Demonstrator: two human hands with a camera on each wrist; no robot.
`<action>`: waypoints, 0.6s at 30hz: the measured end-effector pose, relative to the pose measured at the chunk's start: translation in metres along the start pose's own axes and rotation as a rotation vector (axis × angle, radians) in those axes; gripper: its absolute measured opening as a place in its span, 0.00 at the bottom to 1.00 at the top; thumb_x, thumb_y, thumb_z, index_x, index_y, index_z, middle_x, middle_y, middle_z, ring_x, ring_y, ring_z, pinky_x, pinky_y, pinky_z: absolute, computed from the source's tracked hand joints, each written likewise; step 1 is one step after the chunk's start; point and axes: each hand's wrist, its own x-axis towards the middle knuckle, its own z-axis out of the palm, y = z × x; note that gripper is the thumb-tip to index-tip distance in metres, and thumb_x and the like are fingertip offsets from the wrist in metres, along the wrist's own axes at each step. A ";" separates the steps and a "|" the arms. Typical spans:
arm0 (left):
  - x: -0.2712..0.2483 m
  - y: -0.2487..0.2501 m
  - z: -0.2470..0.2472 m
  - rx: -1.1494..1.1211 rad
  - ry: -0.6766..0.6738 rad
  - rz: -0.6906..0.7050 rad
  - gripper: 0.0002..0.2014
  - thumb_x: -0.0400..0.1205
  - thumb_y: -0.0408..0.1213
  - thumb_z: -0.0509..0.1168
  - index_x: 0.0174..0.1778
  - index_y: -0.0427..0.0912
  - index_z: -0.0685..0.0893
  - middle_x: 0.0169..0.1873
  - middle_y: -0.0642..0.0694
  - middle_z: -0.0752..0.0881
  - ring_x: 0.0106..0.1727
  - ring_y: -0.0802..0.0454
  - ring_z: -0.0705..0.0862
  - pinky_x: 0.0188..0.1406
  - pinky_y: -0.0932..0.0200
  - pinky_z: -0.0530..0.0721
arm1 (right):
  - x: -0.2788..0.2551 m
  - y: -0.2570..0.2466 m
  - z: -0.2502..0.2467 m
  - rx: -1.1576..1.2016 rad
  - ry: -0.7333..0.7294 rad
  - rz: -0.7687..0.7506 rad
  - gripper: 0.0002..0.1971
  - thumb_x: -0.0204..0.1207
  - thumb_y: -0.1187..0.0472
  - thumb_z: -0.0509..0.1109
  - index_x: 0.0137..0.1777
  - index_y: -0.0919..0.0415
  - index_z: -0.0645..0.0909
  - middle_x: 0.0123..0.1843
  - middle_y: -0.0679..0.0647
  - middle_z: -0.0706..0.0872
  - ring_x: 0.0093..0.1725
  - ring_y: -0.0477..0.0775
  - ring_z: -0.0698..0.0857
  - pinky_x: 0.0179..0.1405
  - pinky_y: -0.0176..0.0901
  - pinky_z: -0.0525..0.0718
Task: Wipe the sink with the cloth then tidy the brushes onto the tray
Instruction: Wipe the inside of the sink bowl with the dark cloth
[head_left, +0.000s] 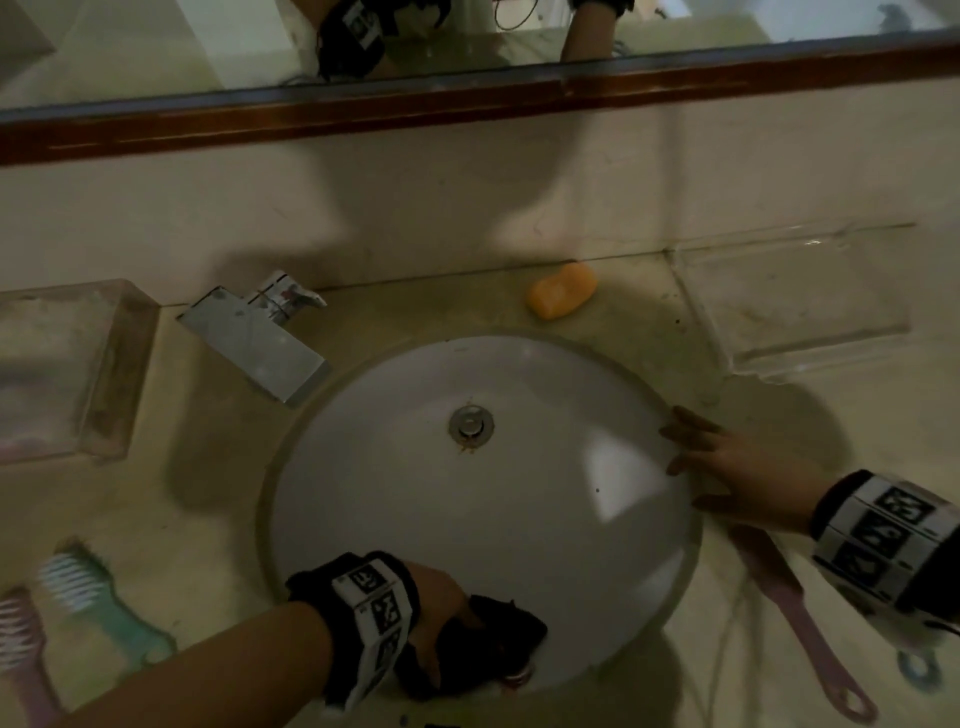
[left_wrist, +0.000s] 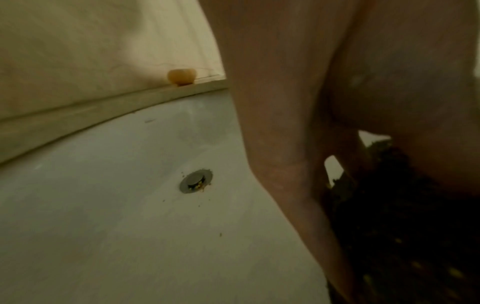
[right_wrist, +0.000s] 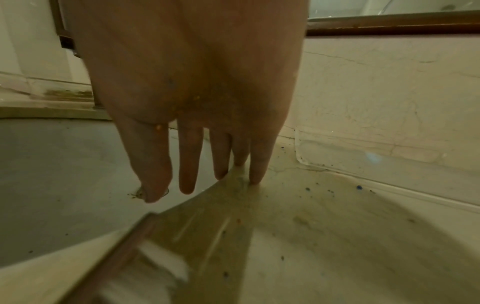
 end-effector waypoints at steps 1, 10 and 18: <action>0.006 0.000 0.001 0.013 0.038 0.022 0.36 0.72 0.56 0.70 0.77 0.51 0.70 0.75 0.40 0.74 0.73 0.38 0.75 0.73 0.41 0.76 | 0.000 0.001 0.000 -0.005 -0.007 0.002 0.23 0.80 0.53 0.66 0.74 0.47 0.70 0.86 0.46 0.49 0.85 0.50 0.38 0.85 0.44 0.53; 0.044 -0.006 -0.012 0.193 0.304 -0.125 0.22 0.82 0.34 0.64 0.74 0.40 0.74 0.74 0.34 0.66 0.72 0.31 0.68 0.65 0.40 0.78 | 0.012 0.019 -0.018 -0.095 -0.050 0.024 0.40 0.80 0.52 0.66 0.83 0.40 0.44 0.72 0.40 0.20 0.82 0.50 0.30 0.84 0.48 0.60; 0.055 -0.009 -0.059 0.152 0.483 -0.265 0.22 0.81 0.32 0.64 0.72 0.35 0.76 0.73 0.34 0.68 0.74 0.33 0.66 0.68 0.43 0.76 | 0.024 0.025 -0.034 -0.177 -0.096 0.008 0.43 0.77 0.54 0.69 0.83 0.40 0.44 0.72 0.43 0.18 0.84 0.53 0.33 0.81 0.45 0.64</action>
